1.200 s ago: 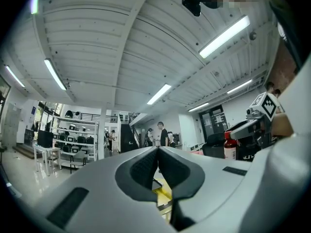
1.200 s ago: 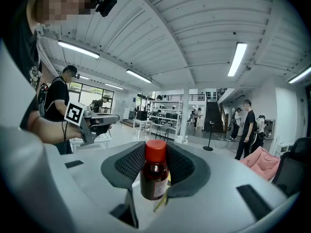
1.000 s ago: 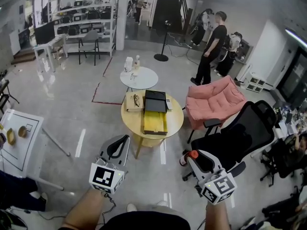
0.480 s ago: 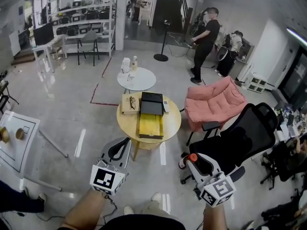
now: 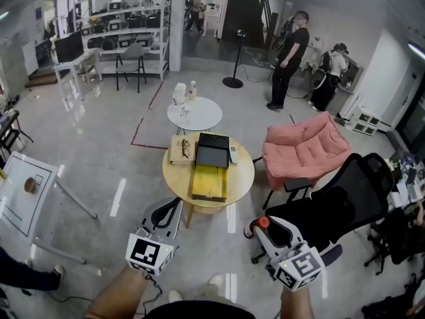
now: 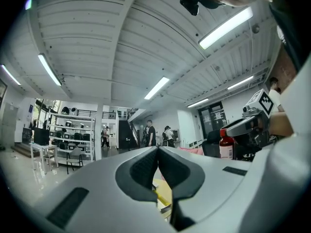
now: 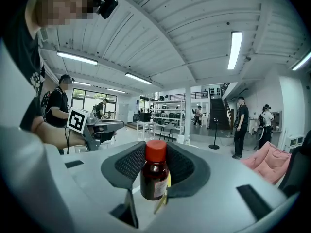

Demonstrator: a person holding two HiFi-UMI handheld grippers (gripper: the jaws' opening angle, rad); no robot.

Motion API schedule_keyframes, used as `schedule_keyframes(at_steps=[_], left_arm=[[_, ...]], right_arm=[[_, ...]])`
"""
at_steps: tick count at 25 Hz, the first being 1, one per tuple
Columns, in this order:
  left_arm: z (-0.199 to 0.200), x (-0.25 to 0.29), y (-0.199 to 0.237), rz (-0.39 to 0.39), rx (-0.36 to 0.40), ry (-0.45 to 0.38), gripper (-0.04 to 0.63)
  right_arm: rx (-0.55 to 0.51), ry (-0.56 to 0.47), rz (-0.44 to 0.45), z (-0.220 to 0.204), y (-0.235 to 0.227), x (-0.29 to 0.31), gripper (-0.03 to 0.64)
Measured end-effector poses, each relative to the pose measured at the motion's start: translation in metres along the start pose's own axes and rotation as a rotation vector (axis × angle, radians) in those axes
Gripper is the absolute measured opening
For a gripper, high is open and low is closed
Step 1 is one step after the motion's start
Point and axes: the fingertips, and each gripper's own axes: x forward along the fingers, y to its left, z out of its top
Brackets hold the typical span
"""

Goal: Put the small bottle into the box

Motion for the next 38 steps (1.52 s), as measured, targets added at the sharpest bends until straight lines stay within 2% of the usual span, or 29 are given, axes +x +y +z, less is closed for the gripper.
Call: schedule_keyframes(at_steps=[8,15,19,34,38], left_arm=[[-0.002,0.034,0.000,0.021,0.006,0.014,0.017],[-0.008,0.074,-0.008,0.008,0.019,0.037,0.017],[-0.014,0.098,-0.006,0.008,0.002,0.049,0.017],[0.005,0.141,-0.006,0.113,0.056,0.032,0.017],[0.001,0.143,-0.008,0.130,0.067,0.068,0.017]], right_arm=[[0.008,-0.005,0.017,0.002,-0.038,0.010,0.147],[-0.008,-0.010,0.032,0.005,-0.070,0.023,0.147],[-0.002,-0.005,0.036,0.000,-0.095,0.034,0.147],[-0.015,-0.026,0.151,0.007,-0.151,0.063,0.147],[0.002,-0.035,0.175,0.010,-0.163,0.070,0.147]])
